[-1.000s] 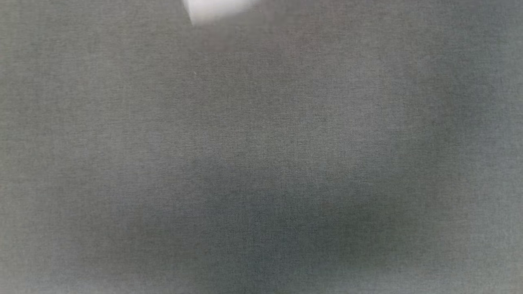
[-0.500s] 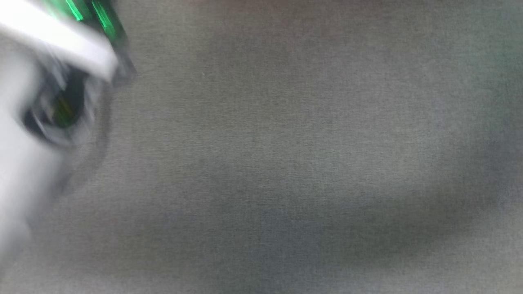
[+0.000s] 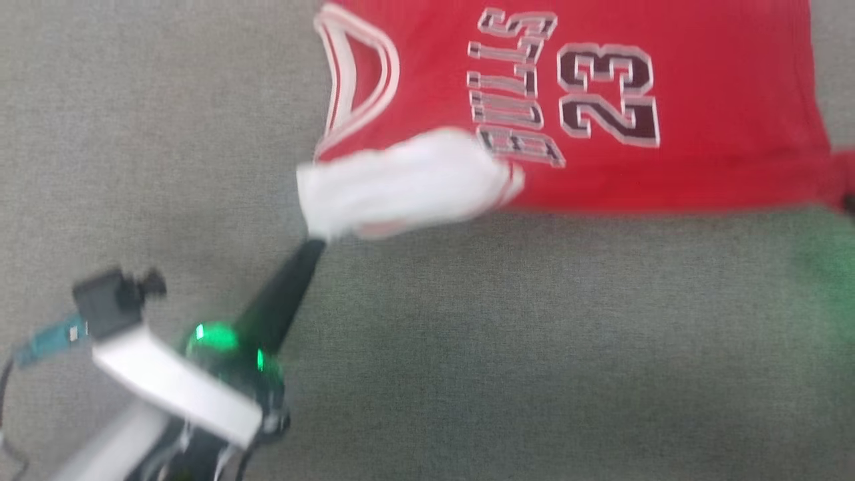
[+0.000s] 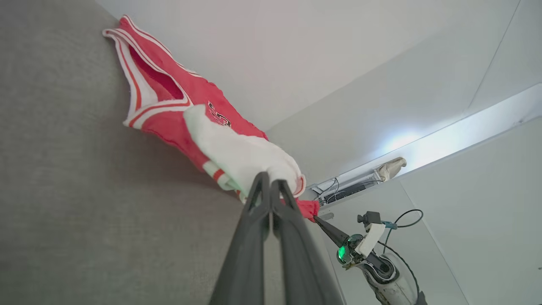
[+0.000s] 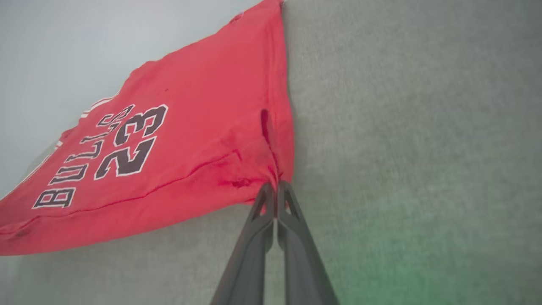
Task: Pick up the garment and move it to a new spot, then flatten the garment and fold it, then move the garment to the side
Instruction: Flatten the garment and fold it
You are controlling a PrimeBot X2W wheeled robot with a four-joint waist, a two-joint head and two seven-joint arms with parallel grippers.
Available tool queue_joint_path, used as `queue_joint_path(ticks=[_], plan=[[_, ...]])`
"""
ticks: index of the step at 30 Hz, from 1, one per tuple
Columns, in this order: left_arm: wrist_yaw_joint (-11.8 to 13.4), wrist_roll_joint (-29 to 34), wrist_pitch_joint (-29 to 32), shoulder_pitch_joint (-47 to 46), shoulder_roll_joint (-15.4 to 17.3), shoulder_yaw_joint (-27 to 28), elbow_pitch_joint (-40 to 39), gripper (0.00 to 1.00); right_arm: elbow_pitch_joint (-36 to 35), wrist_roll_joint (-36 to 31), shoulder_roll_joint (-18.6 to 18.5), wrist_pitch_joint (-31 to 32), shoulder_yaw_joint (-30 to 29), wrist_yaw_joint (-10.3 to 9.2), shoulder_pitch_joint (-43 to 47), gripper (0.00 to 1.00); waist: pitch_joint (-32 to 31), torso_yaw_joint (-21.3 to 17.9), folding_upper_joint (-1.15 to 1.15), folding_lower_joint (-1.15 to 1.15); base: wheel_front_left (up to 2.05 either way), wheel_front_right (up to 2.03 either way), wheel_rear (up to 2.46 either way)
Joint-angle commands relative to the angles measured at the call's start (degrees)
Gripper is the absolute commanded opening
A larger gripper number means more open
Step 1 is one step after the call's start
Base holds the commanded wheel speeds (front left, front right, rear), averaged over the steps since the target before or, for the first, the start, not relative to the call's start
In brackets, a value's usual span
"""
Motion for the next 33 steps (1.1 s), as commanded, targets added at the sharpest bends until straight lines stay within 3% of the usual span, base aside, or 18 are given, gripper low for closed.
queue_joint_path(ticks=[1,8,13,21,33], plan=[[0.03,0.57,-0.27,2.9,0.47,0.73,-1.87,0.0,-2.87,0.51,0.26,1.5,-1.08,0.03,3.42,0.0,-0.49,-0.22,0.0,0.0,0.0,0.0,0.0],[0.03,3.76,-0.27,18.0,0.98,5.1,-9.56,0.0,-16.22,2.01,4.52,7.65,-9.25,0.03,19.14,0.0,-1.96,-1.05,0.0,0.0,0.0,0.0,0.0],[0.02,6.77,-0.27,22.37,2.24,5.91,-13.63,0.0,-21.98,1.05,8.51,10.27,-13.29,0.03,23.02,0.0,-1.68,-1.73,0.0,0.0,0.0,0.0,0.0],[0.03,5.16,2.0,6.97,4.84,2.69,-9.65,0.0,-20.04,-3.18,11.0,12.48,-12.65,0.03,13.65,0.0,-1.47,-1.98,0.0,0.0,0.0,0.0,0.0],[0.03,-0.54,5.75,-12.86,3.01,1.99,7.19,0.0,-9.49,-7.36,11.54,9.13,-10.11,0.03,-0.75,0.0,2.96,-4.02,0.0,0.0,0.0,0.0,0.0]])
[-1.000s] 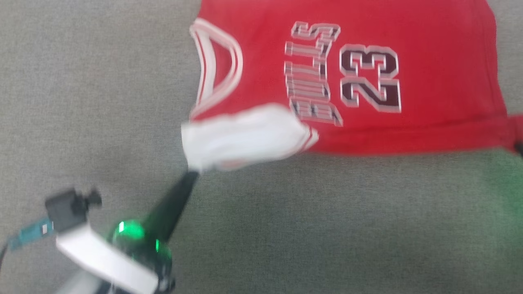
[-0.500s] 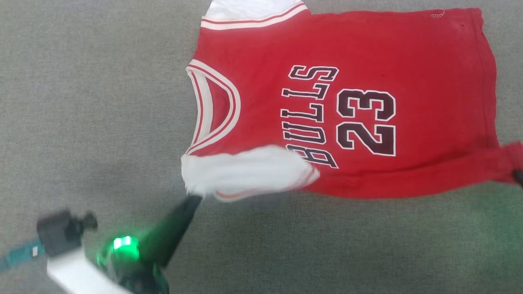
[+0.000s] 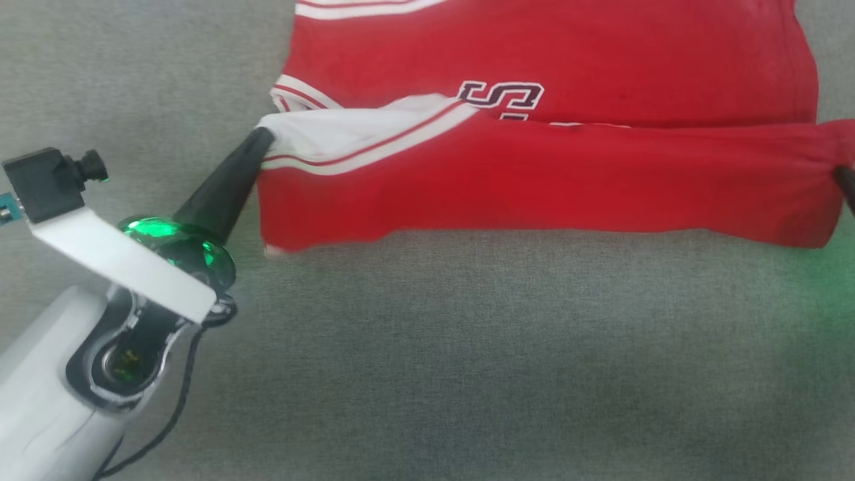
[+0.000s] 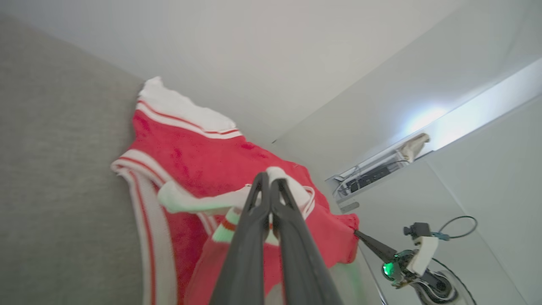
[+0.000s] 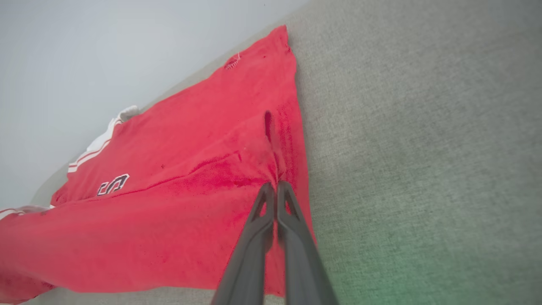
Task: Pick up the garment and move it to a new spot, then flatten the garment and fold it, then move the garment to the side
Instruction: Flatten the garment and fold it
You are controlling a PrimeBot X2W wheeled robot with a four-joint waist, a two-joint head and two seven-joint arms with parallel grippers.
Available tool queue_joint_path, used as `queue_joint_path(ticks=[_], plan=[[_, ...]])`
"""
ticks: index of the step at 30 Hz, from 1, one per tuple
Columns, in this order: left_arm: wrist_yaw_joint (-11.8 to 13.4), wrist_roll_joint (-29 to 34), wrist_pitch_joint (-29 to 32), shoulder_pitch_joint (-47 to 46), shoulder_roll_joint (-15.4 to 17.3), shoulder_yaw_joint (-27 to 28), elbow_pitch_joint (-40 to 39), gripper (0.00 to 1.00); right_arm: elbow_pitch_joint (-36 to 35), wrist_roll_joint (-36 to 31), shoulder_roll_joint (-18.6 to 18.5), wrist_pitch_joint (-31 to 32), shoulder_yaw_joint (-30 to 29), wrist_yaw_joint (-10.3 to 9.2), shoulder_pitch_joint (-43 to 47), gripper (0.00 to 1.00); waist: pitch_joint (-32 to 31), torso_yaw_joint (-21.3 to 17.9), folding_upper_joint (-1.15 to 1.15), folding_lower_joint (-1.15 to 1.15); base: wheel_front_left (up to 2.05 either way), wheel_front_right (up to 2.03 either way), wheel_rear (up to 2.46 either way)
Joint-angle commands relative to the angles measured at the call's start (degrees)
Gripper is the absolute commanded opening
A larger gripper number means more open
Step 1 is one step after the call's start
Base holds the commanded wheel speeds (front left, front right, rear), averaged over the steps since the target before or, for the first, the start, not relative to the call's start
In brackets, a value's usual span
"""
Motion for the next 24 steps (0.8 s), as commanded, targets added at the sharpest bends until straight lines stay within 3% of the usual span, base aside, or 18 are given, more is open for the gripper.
queue_joint_path(ticks=[1,10,11,12,13,14,15,16,20,24], plan=[[0.04,0.07,0.12,-0.69,0.1,-0.27,1.42,0.0,0.57,-0.37,0.32,-0.43,0.29,0.03,-0.69,0.0,0.95,-0.63,0.0,0.0,0.0,0.0,0.0],[0.05,2.7,-0.94,-5.74,-1.11,-4.45,15.37,0.0,6.21,-2.28,-0.36,-5.75,6.72,0.03,-4.46,0.0,3.48,-1.51,0.0,0.0,0.0,0.0,0.0],[0.06,3.67,-1.18,-6.11,-1.03,-5.33,16.71,0.04,6.78,-2.33,-0.4,-6.51,7.21,0.03,-4.7,0.0,3.52,-1.54,0.0,0.0,0.0,0.0,0.0],[0.11,5.25,-1.01,-6.54,-0.61,-6.84,18.01,0.18,7.26,-2.71,-0.71,-7.2,7.93,0.03,-4.77,0.0,3.44,-1.52,0.0,0.0,0.0,0.0,0.0],[0.11,6.38,-1.13,-7.01,-0.38,-8.24,19.11,0.43,7.63,-2.93,-1.1,-7.9,8.67,0.03,-4.73,0.0,3.26,-1.48,0.0,0.0,0.0,0.0,0.0],[0.11,7.42,-1.42,-7.6,-0.15,-9.24,20.24,1.0,8.06,-3.35,-1.35,-9.0,8.93,0.03,-4.64,0.18,2.97,-1.42,0.0,0.0,0.0,0.0,0.0],[0.11,8.43,-1.74,-8.48,0.25,-10.14,21.17,1.0,8.47,-3.78,-1.56,-10.16,9.1,0.03,-4.62,0.46,2.56,-1.33,0.0,0.0,0.0,0.0,0.0],[0.11,9.06,-2.09,-9.29,0.53,-10.95,21.67,1.0,8.8,-4.23,-1.79,-11.2,9.42,0.03,-4.52,1.0,2.14,-1.27,0.0,0.0,0.0,0.0,0.0],[0.04,12.73,-2.12,-13.26,3.56,-14.39,21.11,1.0,8.79,-5.5,-2.64,-14.95,9.87,0.03,-2.98,1.0,-0.32,-0.91,0.0,0.0,0.0,0.0,0.0],[0.05,14.25,2.29,-16.27,8.24,-17.75,17.61,1.0,7.77,-4.9,-3.09,-17.18,9.29,0.03,-1.46,1.0,-2.77,-0.62,0.0,0.0,0.0,0.0,0.0]])
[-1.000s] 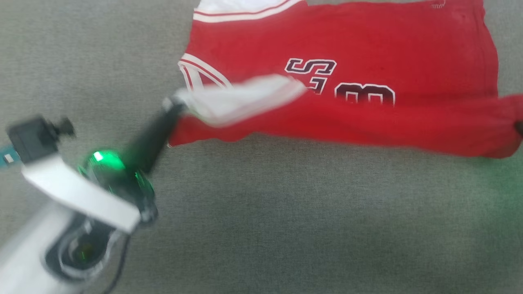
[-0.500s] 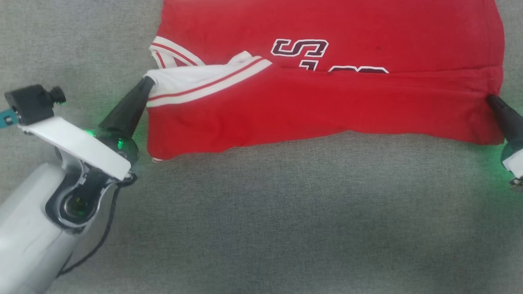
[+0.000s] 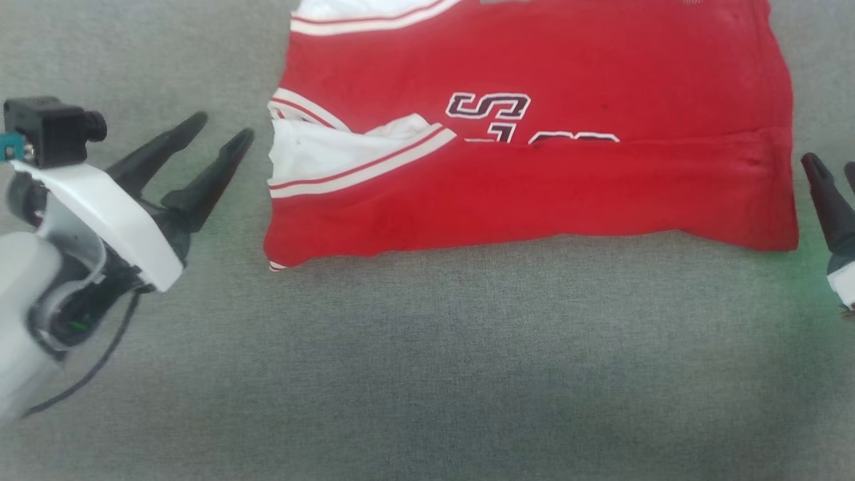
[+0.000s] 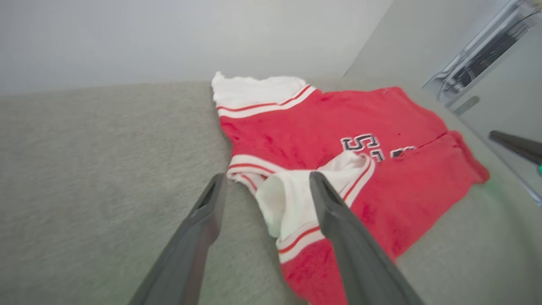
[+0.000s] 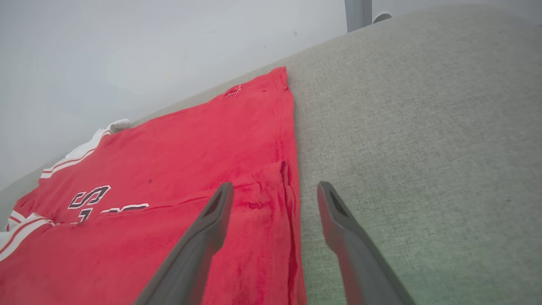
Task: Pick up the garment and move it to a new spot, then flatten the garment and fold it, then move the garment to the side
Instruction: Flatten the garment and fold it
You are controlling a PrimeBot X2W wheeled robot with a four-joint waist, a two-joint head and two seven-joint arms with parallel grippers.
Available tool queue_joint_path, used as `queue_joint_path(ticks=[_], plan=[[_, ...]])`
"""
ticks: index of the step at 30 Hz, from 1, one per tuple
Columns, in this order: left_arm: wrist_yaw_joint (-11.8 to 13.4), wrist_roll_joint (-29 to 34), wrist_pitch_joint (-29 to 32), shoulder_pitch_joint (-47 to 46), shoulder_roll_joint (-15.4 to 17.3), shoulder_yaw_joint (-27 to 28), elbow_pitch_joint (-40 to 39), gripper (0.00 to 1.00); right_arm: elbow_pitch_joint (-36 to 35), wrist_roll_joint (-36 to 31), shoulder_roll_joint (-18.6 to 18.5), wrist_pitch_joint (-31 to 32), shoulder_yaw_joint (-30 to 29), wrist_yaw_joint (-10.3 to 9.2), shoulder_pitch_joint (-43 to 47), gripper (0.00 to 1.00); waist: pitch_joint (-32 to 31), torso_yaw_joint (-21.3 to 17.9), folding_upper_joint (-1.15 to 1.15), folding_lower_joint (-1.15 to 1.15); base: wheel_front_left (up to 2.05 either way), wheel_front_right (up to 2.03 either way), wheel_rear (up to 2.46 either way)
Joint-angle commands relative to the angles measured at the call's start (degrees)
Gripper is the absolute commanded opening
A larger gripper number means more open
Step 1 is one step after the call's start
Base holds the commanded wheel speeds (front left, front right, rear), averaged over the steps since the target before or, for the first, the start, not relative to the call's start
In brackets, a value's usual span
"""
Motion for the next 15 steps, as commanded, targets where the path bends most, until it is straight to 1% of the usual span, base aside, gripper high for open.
queue_joint_path(ticks=[1,2,3,6,8,10,11,14,15], plan=[[0.06,-0.13,4.11,-1.61,1.99,-1.56,-1.4,1.0,-0.73,0.27,-0.39,-0.85,-0.28,0.03,1.12,1.0,-1.86,0.35,0.0,0.0,0.0,0.0,0.0],[0.19,-1.83,10.84,-2.54,3.31,-3.42,-2.61,1.0,-1.09,0.74,-0.55,-0.99,-0.48,0.03,1.8,1.0,-2.58,0.4,0.0,0.0,0.0,0.0,0.0],[0.56,-1.95,14.58,-3.12,4.07,-4.48,-3.43,1.0,-1.24,0.77,-0.64,-0.94,-0.51,0.03,2.01,1.0,-2.78,0.37,0.0,0.0,0.0,0.0,0.0],[3.44,-5.98,23.54,-3.78,4.17,-6.22,-5.49,1.0,-1.81,1.21,-0.63,-0.74,-0.38,0.03,2.15,1.0,-2.79,0.02,0.0,0.0,0.0,0.0,0.0],[5.16,-7.9,27.34,-4.08,3.96,-6.93,-6.45,1.0,-2.41,1.46,-0.5,-0.77,-0.03,0.03,2.23,1.0,-2.36,-0.46,0.0,0.0,0.0,0.0,0.0],[6.15,-9.07,30.2,-4.02,3.06,-7.8,-6.76,1.0,-2.88,1.59,-0.38,-0.76,0.5,0.03,2.22,1.0,-1.71,-1.11,0.0,0.0,0.0,0.0,0.0],[6.15,-9.07,30.2,-4.02,3.06,-7.8,-6.76,1.0,-2.88,1.59,-0.38,-0.76,0.5,0.03,2.22,1.0,-1.71,-1.11,0.0,0.0,0.0,0.0,0.0],[6.32,-11.62,33.6,-2.94,2.09,-8.89,-5.6,1.0,-3.45,1.85,-0.39,-0.6,1.34,0.03,1.9,1.0,-0.65,-2.24,0.0,0.0,0.0,0.0,0.0],[6.34,-11.32,34.48,-2.92,1.89,-9.43,-4.63,1.0,-3.46,1.9,-0.42,-0.63,1.45,0.03,1.7,1.0,-0.36,-2.6,0.0,0.0,0.0,0.0,0.0]])
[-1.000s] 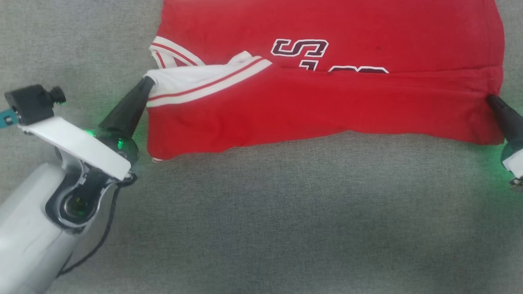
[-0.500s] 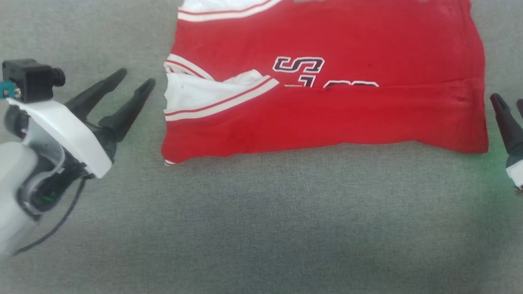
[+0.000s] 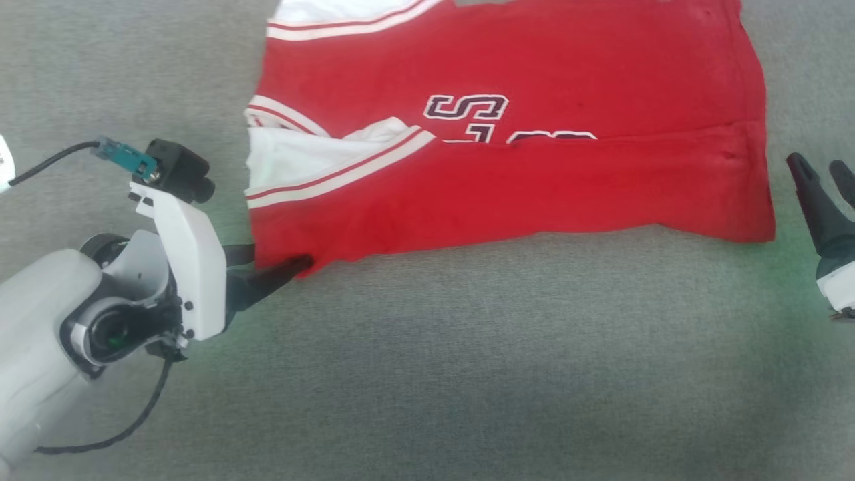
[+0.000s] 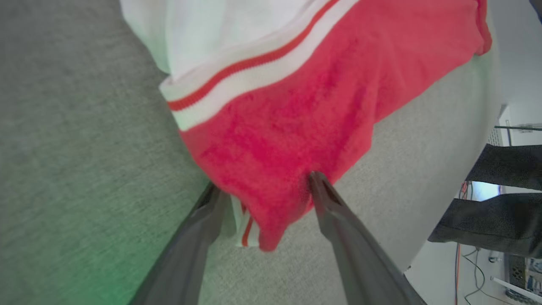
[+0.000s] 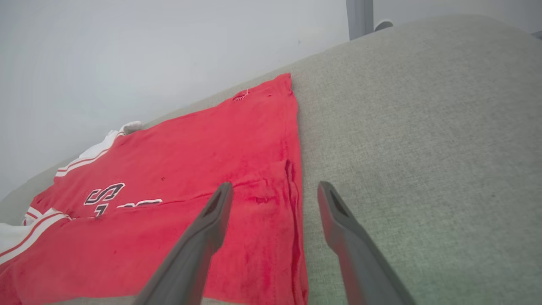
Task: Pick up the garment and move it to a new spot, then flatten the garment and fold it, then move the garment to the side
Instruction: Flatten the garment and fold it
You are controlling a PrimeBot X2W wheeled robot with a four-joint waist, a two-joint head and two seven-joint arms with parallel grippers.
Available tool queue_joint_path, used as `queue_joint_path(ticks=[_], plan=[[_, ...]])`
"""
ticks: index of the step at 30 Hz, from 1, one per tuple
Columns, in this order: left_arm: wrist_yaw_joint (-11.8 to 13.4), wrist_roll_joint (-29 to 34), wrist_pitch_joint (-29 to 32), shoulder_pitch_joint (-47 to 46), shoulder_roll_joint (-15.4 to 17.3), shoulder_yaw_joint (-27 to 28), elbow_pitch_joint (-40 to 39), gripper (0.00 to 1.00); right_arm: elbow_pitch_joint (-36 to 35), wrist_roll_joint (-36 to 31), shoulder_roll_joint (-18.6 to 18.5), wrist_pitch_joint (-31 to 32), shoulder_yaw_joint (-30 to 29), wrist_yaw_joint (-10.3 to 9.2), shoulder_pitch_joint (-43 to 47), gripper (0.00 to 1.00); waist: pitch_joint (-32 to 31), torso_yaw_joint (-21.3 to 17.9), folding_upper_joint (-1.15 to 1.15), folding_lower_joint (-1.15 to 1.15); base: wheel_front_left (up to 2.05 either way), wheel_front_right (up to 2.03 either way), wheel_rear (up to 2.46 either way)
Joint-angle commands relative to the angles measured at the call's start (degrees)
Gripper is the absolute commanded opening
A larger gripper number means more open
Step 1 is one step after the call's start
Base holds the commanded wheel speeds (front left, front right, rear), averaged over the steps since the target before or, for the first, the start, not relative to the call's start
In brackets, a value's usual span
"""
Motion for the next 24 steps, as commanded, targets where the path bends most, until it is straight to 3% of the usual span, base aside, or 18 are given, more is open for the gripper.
queue_joint_path(ticks=[1,4,5,7,8,18,24], plan=[[0.24,0.58,1.04,0.33,-0.05,-0.85,1.46,1.0,-0.16,0.25,0.05,-0.1,0.09,0.03,-0.35,1.0,0.93,-0.99,0.0,0.0,0.0,0.0,0.0],[-0.19,-0.02,2.1,0.49,-1.4,-1.6,4.61,1.0,-0.76,-0.45,-0.23,0.43,0.8,0.03,-0.74,1.0,1.86,-1.98,0.0,0.0,0.0,0.0,0.0],[-0.41,-0.2,2.16,0.56,-1.93,-1.59,5.45,0.88,-1.0,-0.96,-0.68,0.74,1.11,0.03,-0.86,1.0,2.09,-2.19,0.0,0.0,0.0,0.0,0.0],[-0.94,-0.32,2.35,0.51,-2.69,-1.81,6.81,0.12,-1.73,-1.94,-1.54,1.8,1.87,0.03,-0.89,1.0,2.43,-2.49,0.0,0.0,0.0,0.0,0.0],[-1.27,-0.21,2.46,0.44,-2.99,-1.91,7.28,0.0,-2.15,-2.49,-2.03,2.58,2.38,0.03,-0.84,1.0,2.57,-2.62,0.0,0.0,0.0,0.0,0.0],[-4.48,1.13,0.68,-0.81,-4.77,-1.72,7.46,0.0,-2.23,-8.01,-9.26,19.49,11.42,0.02,-4.9,1.0,3.31,-1.72,0.0,0.0,0.0,0.0,0.0],[-4.99,2.16,-0.77,-1.6,-5.77,-1.6,7.56,0.0,3.09,-10.78,-9.15,28.66,13.56,-0.03,-7.74,1.0,4.36,-0.29,0.0,0.0,0.0,0.0,0.0]])
